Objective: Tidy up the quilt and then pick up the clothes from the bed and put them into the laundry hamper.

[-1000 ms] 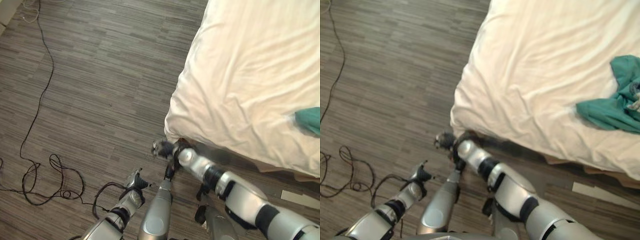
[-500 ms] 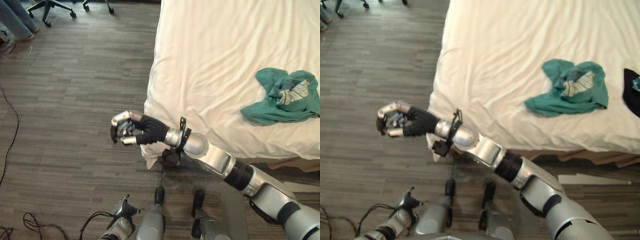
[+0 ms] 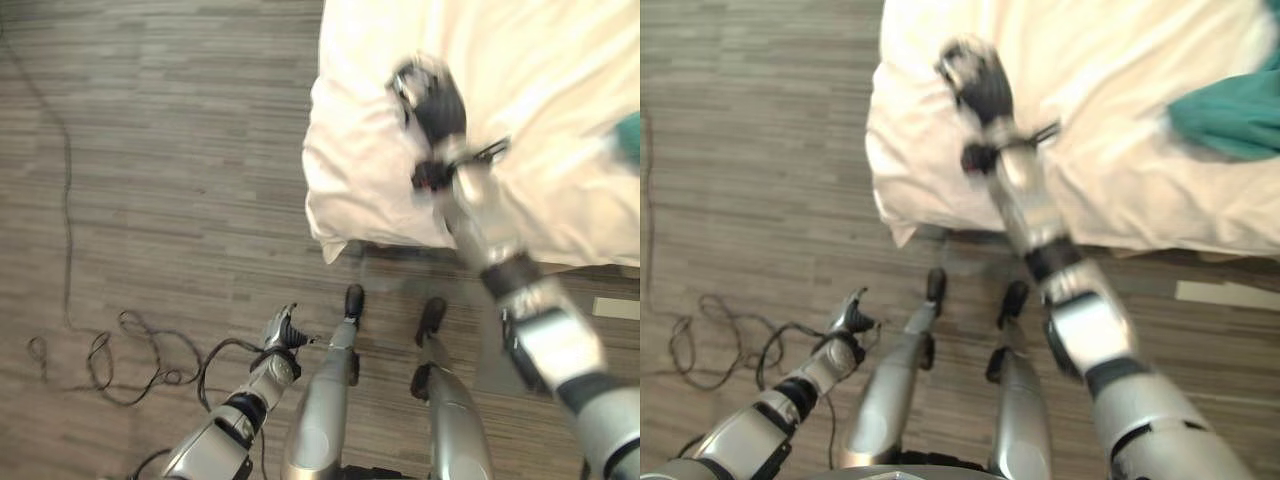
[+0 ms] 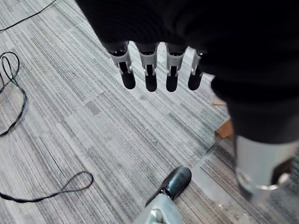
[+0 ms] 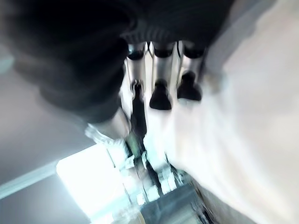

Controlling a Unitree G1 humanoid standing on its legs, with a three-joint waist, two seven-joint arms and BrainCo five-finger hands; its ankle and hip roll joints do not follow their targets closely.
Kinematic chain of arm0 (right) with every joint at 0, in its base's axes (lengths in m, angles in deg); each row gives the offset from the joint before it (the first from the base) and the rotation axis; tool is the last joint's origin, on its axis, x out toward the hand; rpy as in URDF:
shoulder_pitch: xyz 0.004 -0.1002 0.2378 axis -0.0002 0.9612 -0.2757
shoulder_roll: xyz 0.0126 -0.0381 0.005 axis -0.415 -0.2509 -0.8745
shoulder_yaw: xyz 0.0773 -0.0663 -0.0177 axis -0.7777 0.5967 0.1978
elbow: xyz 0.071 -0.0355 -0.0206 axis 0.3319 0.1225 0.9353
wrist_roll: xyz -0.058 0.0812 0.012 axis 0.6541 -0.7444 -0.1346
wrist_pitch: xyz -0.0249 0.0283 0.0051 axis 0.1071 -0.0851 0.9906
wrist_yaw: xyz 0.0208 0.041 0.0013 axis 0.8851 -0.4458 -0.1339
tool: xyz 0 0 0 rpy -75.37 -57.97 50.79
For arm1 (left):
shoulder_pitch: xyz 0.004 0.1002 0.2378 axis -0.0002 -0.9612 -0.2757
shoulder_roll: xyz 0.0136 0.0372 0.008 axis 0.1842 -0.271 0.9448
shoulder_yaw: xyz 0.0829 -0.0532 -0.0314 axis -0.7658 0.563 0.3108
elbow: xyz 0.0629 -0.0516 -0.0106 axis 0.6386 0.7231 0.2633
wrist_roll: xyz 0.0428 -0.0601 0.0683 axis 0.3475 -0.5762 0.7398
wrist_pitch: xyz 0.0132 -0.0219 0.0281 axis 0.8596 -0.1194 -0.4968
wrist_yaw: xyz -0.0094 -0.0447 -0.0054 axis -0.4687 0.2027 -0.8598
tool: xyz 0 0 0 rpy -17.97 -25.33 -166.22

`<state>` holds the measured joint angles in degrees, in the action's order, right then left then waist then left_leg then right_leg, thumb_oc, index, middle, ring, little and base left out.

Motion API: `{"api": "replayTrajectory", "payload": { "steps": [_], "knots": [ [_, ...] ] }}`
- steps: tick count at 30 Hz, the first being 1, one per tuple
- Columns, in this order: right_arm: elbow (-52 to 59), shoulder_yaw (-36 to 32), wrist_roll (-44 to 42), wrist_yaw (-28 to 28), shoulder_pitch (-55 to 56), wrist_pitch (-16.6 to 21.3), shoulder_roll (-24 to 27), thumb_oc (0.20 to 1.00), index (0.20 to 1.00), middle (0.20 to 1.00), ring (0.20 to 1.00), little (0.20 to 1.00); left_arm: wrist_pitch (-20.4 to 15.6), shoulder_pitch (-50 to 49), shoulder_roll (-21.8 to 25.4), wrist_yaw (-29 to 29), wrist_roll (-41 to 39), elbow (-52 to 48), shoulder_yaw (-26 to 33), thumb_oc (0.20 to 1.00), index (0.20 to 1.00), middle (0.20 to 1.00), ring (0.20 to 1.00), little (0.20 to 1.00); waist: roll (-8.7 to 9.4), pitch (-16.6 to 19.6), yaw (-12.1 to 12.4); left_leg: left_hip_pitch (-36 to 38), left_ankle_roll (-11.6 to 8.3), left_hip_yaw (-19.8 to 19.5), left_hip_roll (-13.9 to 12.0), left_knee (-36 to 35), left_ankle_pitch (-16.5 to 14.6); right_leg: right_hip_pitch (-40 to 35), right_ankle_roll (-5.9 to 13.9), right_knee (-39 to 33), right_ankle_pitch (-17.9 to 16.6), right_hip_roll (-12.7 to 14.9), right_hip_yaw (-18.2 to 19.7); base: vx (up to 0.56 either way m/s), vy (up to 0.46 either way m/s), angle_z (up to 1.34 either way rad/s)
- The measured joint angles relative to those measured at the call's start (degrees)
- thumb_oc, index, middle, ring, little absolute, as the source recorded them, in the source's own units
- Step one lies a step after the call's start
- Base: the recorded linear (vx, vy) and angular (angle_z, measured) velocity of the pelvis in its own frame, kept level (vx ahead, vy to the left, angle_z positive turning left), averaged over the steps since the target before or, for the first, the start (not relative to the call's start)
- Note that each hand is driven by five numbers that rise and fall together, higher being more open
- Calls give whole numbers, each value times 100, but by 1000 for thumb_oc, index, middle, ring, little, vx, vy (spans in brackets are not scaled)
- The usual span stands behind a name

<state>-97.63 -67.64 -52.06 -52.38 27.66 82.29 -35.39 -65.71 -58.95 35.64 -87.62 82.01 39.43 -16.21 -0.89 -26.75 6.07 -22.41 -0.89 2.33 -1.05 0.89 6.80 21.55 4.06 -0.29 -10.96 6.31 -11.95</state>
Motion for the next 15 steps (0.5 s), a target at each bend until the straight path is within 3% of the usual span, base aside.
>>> {"api": "replayTrajectory", "payload": {
  "steps": [3,5,7,9,10,11,12,13,14,15],
  "knots": [
    [59,-20,-81,-159,1981,93,95,200,200,200,200,200,-2,-359,-119,20,120,341,279,1000,1000,1000,1000,1000,286,94,-432,766,57,216,53,-160,-226,-612,22,-132,48,3,265,162,97,-45],
    [-464,-155,-89,-230,3360,-7,164,200,200,200,200,200,83,-582,-34,-1,217,630,387,1000,1000,1000,1000,1000,611,500,-826,1161,29,454,95,-292,-424,-893,188,-308,253,59,464,207,178,-65],
    [-1391,-413,-65,-398,4086,-65,271,200,200,200,200,200,127,-831,-8,7,341,852,447,1000,1000,1000,1000,1000,687,656,-1112,1744,99,670,62,-556,-367,-1301,220,-358,125,-2,638,160,149,-57],
    [-2280,-538,-33,-429,4330,-143,266,200,200,200,200,200,118,-863,-119,10,354,926,489,1000,1000,1000,1000,1000,709,962,-1296,1967,120,885,62,-584,-538,-1398,211,-430,125,-64,808,123,76,-59],
    [-3062,-576,43,-468,4234,-230,197,1000,1000,1000,1000,1000,103,-913,-206,9,354,1024,529,1000,1000,1000,1000,1000,656,1139,-1371,2158,79,1004,7,-607,-580,-1573,212,-429,109,-83,936,96,39,-73],
    [-3348,-518,145,-489,4332,-270,97,1000,1000,1000,1000,1000,114,-841,-275,18,351,972,477,1000,1000,1000,1000,1000,634,1210,-1421,2358,44,1186,-5,-575,-648,-1586,192,-426,-9,-216,939,129,-4,-137],
    [-3919,-472,384,-564,4033,-378,-38,1000,1000,1000,1000,1000,103,-956,-242,20,342,971,432,1000,1000,1000,1000,1000,547,1304,-1252,2577,8,1658,-234,-613,-746,-1562,176,-401,-291,-380,789,58,-82,-156],
    [-4081,-339,529,-618,4045,-440,-148,1000,1000,1000,1000,1000,109,-927,-288,60,342,972,390,1000,1000,1000,1000,1000,437,1455,-1342,2572,76,1919,-320,-612,-834,-1480,35,-428,-138,-414,410,57,-83,-146],
    [-4223,-315,686,-658,4044,-524,-219,1000,1000,1000,1000,1000,96,-877,-323,98,342,917,349,1000,1000,1000,1000,1000,414,1530,-1386,2601,71,2046,-362,-608,-835,-1405,-267,-220,119,-339,-244,61,-55,-92],
    [-4323,-345,734,-641,4031,-559,-175,1000,1000,1000,1000,1000,65,-862,-354,129,342,871,346,1000,1000,1000,1000,1000,315,1623,-1371,2589,28,2187,-417,-587,-863,-1260,-325,83,324,-256,-623,87,-54,-65]
  ]
}}
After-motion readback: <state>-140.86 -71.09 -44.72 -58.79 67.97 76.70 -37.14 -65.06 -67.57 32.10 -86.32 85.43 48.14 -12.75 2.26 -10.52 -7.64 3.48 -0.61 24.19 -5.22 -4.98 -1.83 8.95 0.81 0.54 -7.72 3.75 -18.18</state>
